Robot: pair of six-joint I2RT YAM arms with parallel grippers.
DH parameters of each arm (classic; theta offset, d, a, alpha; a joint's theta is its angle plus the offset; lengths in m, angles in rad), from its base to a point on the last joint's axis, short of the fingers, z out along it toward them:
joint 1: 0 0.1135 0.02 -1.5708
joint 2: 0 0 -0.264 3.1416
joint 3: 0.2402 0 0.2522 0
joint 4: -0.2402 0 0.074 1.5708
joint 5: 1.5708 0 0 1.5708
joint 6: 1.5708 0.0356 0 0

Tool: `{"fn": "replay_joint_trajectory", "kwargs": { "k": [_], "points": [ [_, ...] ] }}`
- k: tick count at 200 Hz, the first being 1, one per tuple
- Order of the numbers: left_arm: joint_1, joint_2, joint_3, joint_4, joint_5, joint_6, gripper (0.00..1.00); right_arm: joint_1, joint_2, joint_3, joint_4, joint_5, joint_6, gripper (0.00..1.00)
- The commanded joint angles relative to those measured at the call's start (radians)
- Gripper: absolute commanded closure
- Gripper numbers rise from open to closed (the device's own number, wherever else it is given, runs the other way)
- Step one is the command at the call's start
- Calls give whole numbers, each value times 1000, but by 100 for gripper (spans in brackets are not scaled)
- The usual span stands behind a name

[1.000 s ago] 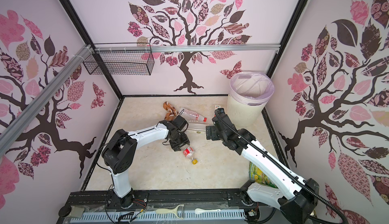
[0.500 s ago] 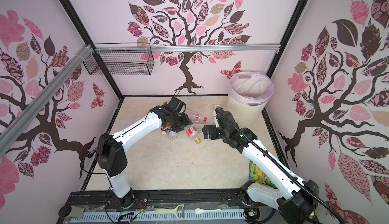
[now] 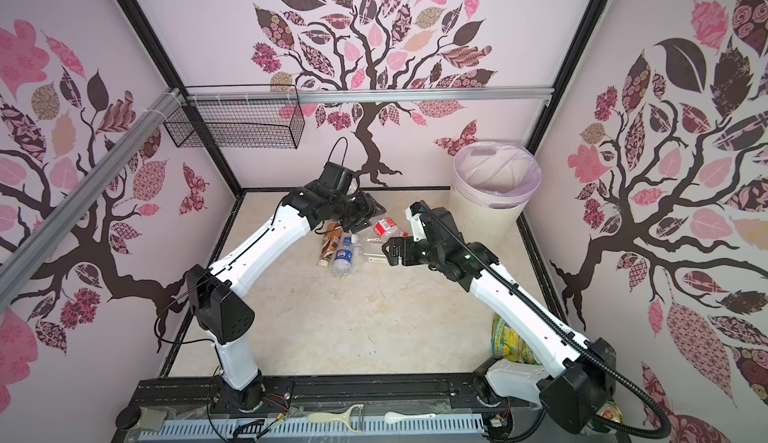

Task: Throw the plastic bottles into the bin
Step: 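Lift the red-labelled bottle with left gripper toward right gripper while right approaches, then close right gripper on the red label while left gripper releases the bottle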

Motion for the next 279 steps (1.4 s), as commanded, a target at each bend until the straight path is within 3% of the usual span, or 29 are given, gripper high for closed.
{"fn": "replay_joint_trajectory", "kwargs": {
  "k": [1,43,109,145,203,279],
  "points": [
    [-1,3,12,5,38,5,43,-10,39,66,28,-3,-22,1],
    [3,-34,-26,27,61,-20,43,-18,82,77,78,-34,1,3],
    [7,-56,-31,23,88,-45,43,-16,127,69,140,-86,62,20],
    [9,-85,-79,52,84,-74,41,-17,129,66,158,-93,75,35],
    [29,-75,-71,51,78,-81,30,-19,126,68,135,-82,73,45],
    [70,-34,111,-33,90,-80,2,-47,127,138,54,-30,55,45]
  ]
}}
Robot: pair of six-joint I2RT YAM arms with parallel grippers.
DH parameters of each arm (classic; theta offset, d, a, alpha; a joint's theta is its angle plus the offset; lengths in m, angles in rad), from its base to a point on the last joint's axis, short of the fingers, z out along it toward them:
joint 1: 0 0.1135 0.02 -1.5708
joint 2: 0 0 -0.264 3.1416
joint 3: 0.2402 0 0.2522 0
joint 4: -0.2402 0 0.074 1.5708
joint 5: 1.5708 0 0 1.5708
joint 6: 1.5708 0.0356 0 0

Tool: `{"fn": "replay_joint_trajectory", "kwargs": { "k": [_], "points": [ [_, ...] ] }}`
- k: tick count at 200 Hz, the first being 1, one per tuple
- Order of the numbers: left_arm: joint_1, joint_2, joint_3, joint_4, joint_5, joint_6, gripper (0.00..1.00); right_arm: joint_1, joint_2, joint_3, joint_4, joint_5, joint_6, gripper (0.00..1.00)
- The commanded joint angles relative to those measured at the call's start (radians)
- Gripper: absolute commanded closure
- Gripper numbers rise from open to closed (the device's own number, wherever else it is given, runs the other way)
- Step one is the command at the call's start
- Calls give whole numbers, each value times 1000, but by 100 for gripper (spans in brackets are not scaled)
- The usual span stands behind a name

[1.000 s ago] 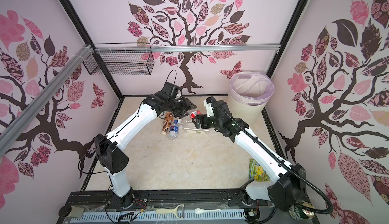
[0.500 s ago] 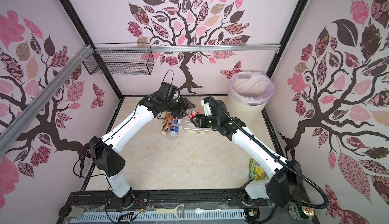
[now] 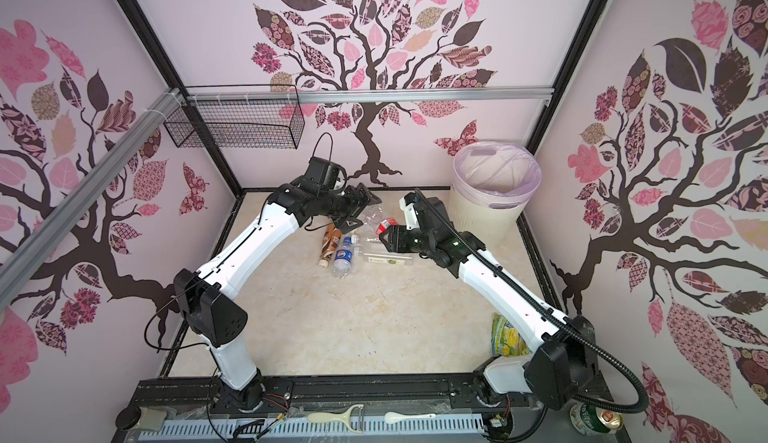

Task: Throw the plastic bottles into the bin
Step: 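Close right gripper on the red label while left gripper releases the bottle, then carry the red-labelled bottle over the bin with right gripper and open it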

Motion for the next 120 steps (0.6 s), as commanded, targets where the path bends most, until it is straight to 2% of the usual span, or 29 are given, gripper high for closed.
{"fn": "replay_joint_trajectory", "kwargs": {
  "k": [1,30,80,120],
  "points": [
    [4,7,99,-27,8,2,2,-16,11,87,-38,38,-11,46],
    [3,10,164,-34,31,-24,2,-36,29,188,-102,93,-28,46],
    [-8,-4,258,48,77,-105,2,-93,102,471,-247,249,-86,46],
    [-48,8,353,126,88,-148,2,-170,168,755,-325,432,-182,46]
  ]
}}
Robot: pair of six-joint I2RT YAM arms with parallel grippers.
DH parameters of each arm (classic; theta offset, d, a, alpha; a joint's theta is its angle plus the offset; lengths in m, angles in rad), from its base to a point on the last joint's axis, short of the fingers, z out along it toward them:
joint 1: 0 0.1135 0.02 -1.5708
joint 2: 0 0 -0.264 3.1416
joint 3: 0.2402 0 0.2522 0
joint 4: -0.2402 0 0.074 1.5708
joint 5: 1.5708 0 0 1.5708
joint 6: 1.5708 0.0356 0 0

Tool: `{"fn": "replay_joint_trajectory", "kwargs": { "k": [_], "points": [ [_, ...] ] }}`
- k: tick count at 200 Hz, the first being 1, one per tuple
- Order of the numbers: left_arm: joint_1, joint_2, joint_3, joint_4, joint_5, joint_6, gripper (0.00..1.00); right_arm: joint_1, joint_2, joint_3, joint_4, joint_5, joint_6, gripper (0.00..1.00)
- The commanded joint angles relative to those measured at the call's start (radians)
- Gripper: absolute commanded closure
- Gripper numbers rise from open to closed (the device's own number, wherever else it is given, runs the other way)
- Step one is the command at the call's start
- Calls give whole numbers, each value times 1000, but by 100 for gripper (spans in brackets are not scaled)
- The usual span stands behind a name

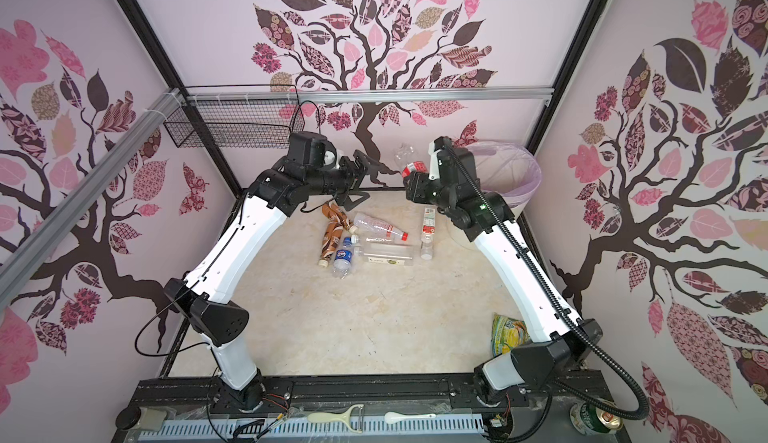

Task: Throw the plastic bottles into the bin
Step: 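Carry the red-labelled bottle over the bin with right gripper and open it, then move both grippers back over the bottle pile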

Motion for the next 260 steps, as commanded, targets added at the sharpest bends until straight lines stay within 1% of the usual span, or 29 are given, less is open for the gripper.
{"fn": "replay_joint_trajectory", "kwargs": {
  "k": [1,24,46,69,79,90,104,114,124,135,148,154,157,160,173,182,198,219,222,234,260],
  "points": [
    [-24,3,94,87,27,-44,2,-36,47,183,-79,169,-90,46],
    [-62,10,142,134,35,-75,2,-38,77,331,-77,329,-187,46],
    [-96,7,170,151,37,-70,2,-39,73,407,-9,472,-263,46],
    [-119,-1,157,158,34,-42,2,-41,41,385,116,580,-351,46],
    [-123,-6,134,168,36,-48,2,-53,33,336,154,602,-377,46],
    [-128,-15,105,183,32,-51,2,-100,39,306,156,579,-361,46],
    [-128,-27,65,194,18,-61,2,-186,83,298,81,526,-289,46],
    [-127,-33,46,201,11,-53,2,-247,113,248,56,507,-242,45],
    [-126,-29,43,184,8,-44,2,-309,160,212,29,427,-182,37],
    [-126,-20,43,168,13,-42,2,-359,235,258,-59,365,-113,26],
    [-128,-13,34,156,19,-48,2,-370,318,373,-193,322,-71,14],
    [-127,-12,27,154,22,-49,2,-371,333,416,-218,279,-71,7],
    [-128,-13,21,155,22,-50,2,-370,333,417,-219,261,-72,2],
    [-127,-13,17,155,22,-50,2,-370,329,413,-215,248,-71,1],
    [-127,-15,-3,159,25,-56,2,-370,287,385,-173,242,-69,1],
    [-127,-15,-4,158,26,-52,2,-370,254,351,-143,267,-67,0],
    [-127,-14,1,147,18,-38,2,-370,214,348,-115,285,-60,1],
    [-124,-9,1,144,26,-40,2,-369,203,374,-137,274,-47,0],
    [-122,-8,2,141,26,-38,2,-369,205,403,-142,271,-43,0],
    [-118,-10,1,128,26,-30,2,-369,205,434,-167,254,-28,0],
    [-101,-36,-35,96,20,-19,2,-357,190,442,-204,214,9,0]
  ]
}}
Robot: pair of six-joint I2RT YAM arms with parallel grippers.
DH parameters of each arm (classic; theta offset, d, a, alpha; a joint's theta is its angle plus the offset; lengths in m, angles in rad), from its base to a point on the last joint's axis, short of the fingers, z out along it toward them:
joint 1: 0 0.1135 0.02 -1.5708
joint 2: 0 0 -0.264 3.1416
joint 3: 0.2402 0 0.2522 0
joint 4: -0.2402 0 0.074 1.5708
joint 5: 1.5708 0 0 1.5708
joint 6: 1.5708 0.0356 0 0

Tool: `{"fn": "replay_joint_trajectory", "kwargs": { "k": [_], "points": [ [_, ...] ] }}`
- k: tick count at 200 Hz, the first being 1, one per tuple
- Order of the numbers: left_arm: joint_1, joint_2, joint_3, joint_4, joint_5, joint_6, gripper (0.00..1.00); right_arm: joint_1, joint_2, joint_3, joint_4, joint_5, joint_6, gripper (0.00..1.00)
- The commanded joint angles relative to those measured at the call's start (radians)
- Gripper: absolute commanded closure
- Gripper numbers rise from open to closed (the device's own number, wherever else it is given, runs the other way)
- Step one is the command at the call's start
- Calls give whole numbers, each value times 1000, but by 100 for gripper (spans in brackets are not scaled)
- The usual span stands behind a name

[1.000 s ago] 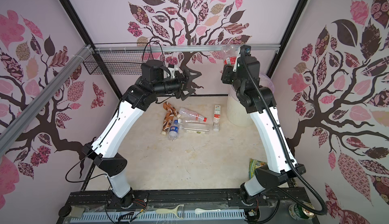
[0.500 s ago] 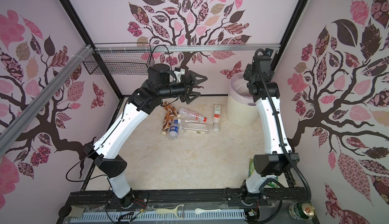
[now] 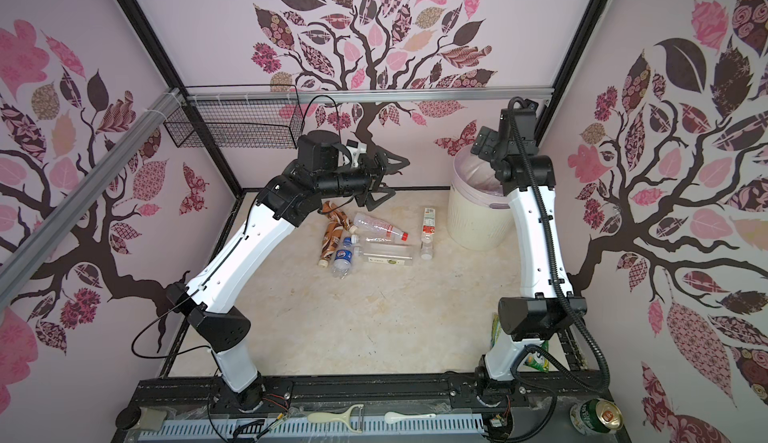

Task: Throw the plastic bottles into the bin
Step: 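Move both grippers back over the bottle pile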

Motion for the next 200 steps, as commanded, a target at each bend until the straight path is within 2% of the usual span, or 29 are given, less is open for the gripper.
{"fn": "replay_joint_trajectory", "kwargs": {
  "k": [1,29,57,91,108,143,170,200],
  "points": [
    [20,-27,-52,-31,1,31,2,10,-42,25,-57,-43,50,0],
    [64,-72,-119,-85,-17,55,2,116,-81,-30,-51,-16,44,0],
    [123,-84,-176,-179,-44,66,2,235,-137,-190,2,-32,61,0],
    [158,-111,-246,-310,-184,166,2,394,-180,-366,35,-31,64,1],
    [181,-114,-368,-346,-206,216,2,454,-216,-477,71,-44,75,0],
    [199,-129,-560,-336,-268,311,2,478,-285,-662,113,-137,97,1],
    [201,-112,-588,-406,-316,355,2,479,-317,-719,97,-198,92,1],
    [202,-92,-632,-371,-329,398,2,478,-345,-775,94,-218,93,0]
  ]
}}
